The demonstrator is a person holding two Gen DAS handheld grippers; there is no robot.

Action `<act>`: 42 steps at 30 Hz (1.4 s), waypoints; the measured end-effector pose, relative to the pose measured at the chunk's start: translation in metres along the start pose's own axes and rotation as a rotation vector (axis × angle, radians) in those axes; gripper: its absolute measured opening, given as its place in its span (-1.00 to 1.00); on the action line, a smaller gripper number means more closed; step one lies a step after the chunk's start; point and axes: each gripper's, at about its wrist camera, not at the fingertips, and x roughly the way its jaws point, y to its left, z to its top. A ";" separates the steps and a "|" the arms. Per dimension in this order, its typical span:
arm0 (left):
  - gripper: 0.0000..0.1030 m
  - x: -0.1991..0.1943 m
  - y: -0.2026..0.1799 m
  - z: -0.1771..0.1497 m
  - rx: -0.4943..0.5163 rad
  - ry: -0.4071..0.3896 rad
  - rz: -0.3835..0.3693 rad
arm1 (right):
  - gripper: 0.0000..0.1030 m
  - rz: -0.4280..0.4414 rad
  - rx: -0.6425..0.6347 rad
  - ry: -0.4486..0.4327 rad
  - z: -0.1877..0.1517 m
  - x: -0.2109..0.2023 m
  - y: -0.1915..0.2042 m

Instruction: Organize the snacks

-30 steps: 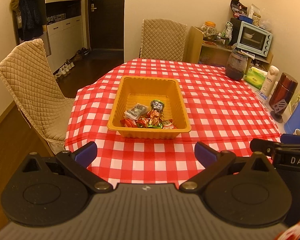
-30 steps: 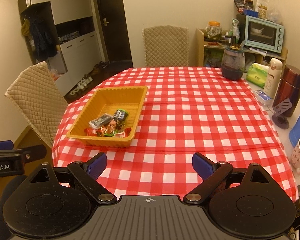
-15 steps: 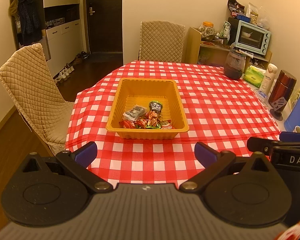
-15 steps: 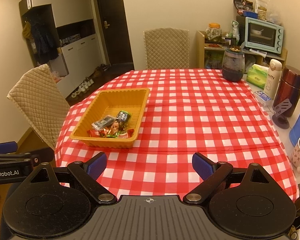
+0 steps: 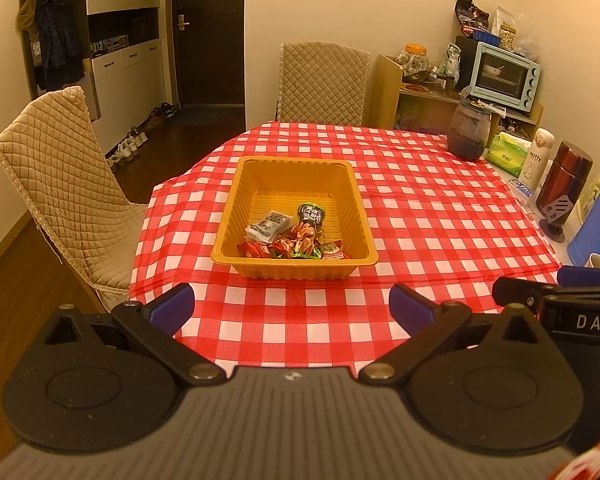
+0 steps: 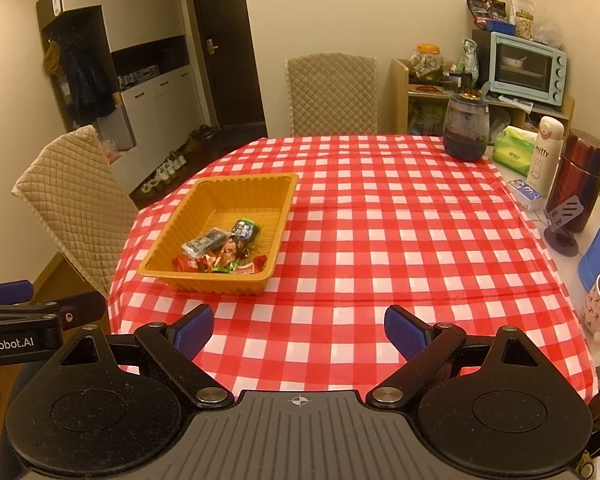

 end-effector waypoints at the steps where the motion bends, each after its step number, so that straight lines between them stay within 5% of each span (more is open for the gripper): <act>1: 0.99 0.000 0.000 0.000 0.001 0.000 0.000 | 0.78 0.000 -0.001 0.000 0.000 0.000 0.000; 42: 0.99 0.002 -0.002 -0.004 0.001 0.004 -0.005 | 0.78 -0.002 0.005 0.000 -0.002 0.001 -0.001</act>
